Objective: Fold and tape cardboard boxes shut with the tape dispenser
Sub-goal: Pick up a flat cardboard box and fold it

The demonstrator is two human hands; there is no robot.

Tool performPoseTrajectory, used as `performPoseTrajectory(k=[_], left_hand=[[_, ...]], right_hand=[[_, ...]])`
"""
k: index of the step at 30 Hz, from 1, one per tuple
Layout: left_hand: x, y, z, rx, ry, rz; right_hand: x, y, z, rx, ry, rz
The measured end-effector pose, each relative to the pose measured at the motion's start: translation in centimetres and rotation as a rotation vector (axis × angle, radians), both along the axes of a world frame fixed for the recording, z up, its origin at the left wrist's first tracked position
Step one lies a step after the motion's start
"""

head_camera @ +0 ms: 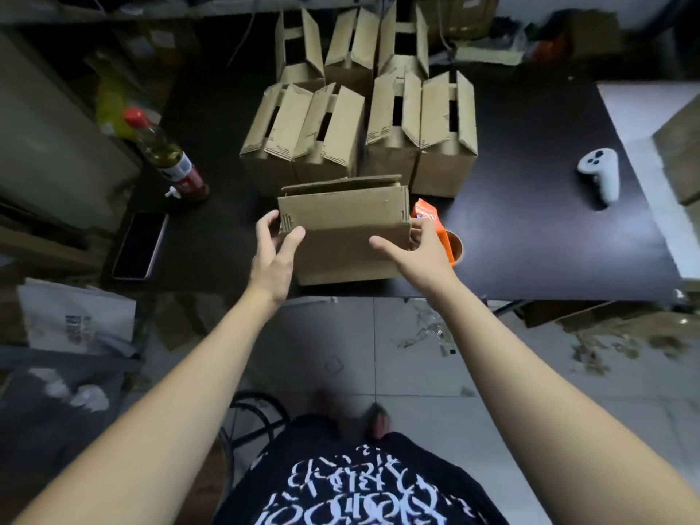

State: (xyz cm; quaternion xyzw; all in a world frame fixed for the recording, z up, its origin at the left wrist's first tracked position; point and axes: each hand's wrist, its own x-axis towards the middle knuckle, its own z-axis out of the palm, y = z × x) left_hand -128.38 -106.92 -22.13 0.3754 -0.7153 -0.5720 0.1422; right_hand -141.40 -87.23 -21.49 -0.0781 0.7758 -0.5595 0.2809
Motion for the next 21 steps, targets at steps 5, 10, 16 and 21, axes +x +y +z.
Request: performPoseTrajectory(k=[5, 10, 16, 21], left_hand=[[-0.6, 0.0, -0.9, 0.02, -0.066, -0.071], [-0.6, -0.7, -1.7, -0.046, -0.083, -0.114], [-1.1, -2.1, -1.4, -0.094, -0.03, -0.06], [-1.7, -3.4, -2.0, -0.249, -0.136, -0.284]], right_hand=[[0.8, 0.6, -1.1, 0.04, -0.06, 0.01], [1.3, -0.1, -2.0, 0.13, -0.021, -0.032], [1.1, -0.9, -1.4, 0.022, 0.068, -0.001], [1.0, -2.2, -1.6, 0.2, 0.308, 0.042]])
